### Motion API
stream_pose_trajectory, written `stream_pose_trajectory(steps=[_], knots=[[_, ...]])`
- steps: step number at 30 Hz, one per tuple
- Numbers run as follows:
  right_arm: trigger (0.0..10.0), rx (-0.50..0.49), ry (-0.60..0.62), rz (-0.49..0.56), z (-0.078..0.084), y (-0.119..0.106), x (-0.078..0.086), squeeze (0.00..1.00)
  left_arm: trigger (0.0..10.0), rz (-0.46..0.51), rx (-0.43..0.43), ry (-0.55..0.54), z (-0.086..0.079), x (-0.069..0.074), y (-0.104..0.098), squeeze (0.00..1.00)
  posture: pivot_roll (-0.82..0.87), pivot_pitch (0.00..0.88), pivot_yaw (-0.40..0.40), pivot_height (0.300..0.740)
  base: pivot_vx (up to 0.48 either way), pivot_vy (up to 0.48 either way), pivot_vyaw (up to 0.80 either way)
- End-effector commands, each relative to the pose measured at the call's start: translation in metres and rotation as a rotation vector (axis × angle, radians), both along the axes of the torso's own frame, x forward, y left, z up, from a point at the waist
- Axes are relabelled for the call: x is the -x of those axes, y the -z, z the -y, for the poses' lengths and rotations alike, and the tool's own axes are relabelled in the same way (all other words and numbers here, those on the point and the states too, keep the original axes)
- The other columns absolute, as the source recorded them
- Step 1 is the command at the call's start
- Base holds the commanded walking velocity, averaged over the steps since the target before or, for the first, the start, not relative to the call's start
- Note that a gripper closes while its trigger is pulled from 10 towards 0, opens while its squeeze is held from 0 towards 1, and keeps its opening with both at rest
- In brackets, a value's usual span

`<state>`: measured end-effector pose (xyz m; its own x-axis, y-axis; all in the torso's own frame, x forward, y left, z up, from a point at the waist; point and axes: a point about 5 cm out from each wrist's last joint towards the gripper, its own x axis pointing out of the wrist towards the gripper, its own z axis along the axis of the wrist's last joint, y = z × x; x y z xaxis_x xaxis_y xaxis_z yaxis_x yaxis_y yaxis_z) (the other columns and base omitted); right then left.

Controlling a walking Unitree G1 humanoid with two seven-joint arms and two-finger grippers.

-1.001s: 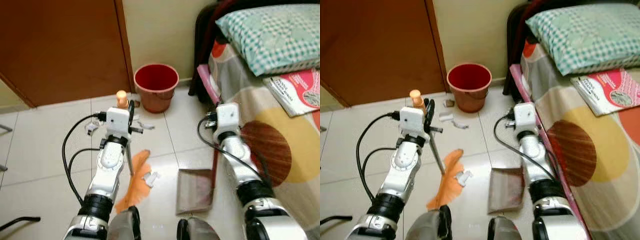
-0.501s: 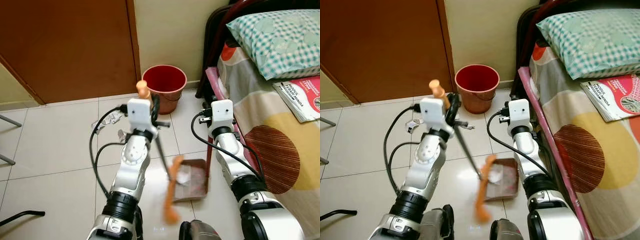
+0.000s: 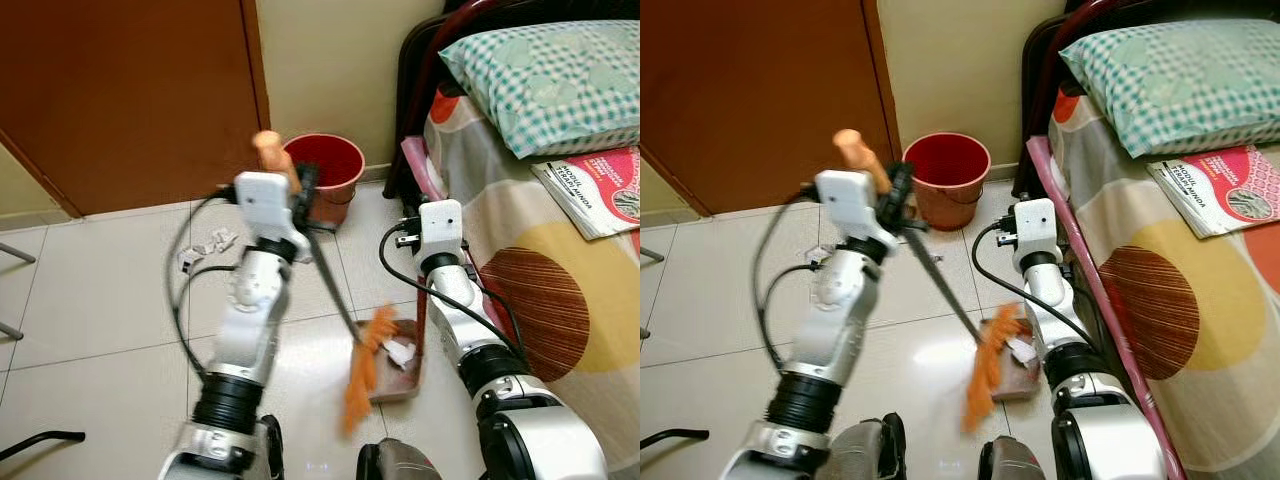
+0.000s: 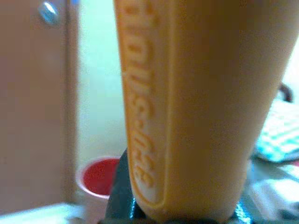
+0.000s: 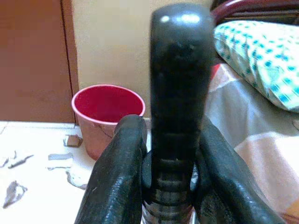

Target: Sweep floor

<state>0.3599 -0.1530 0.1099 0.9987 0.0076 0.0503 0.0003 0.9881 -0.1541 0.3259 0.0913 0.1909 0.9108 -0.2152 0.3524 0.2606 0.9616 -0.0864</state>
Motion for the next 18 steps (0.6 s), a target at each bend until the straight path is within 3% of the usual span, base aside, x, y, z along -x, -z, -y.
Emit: stream_pose_trajectory(steps=[1,6,12,15,18], knots=[[10.0,-0.029,0.006,0.032,0.002,-0.007,-0.002,0.00,10.0,0.109,-0.020,-0.071,-0.019,0.004,-0.023,0.00,0.07,0.046,0.015,0.740,0.000,0.000,0.00],[10.0,-0.068,0.048,0.038,0.020,0.000,0.006,0.00,10.0,0.129,-0.003,-0.186,-0.060,0.008,-0.033,0.00,0.07,0.019,0.008,0.740,0.000,0.000,0.00],[10.0,-0.084,0.068,0.035,0.029,0.007,0.016,0.00,10.0,0.127,0.025,-0.239,-0.073,0.010,-0.038,0.00,0.06,0.008,0.006,0.740,0.000,0.000,0.00],[10.0,-0.137,0.106,0.017,0.040,0.015,0.028,0.00,10.0,0.046,-0.047,-0.289,-0.086,0.022,-0.005,0.00,0.05,0.000,0.006,0.740,0.000,0.000,0.00],[10.0,-0.179,0.113,0.016,0.045,0.016,0.037,0.00,10.0,-0.043,-0.063,-0.298,-0.085,0.030,0.026,0.00,0.06,0.000,-0.001,0.740,0.000,0.000,0.00]])
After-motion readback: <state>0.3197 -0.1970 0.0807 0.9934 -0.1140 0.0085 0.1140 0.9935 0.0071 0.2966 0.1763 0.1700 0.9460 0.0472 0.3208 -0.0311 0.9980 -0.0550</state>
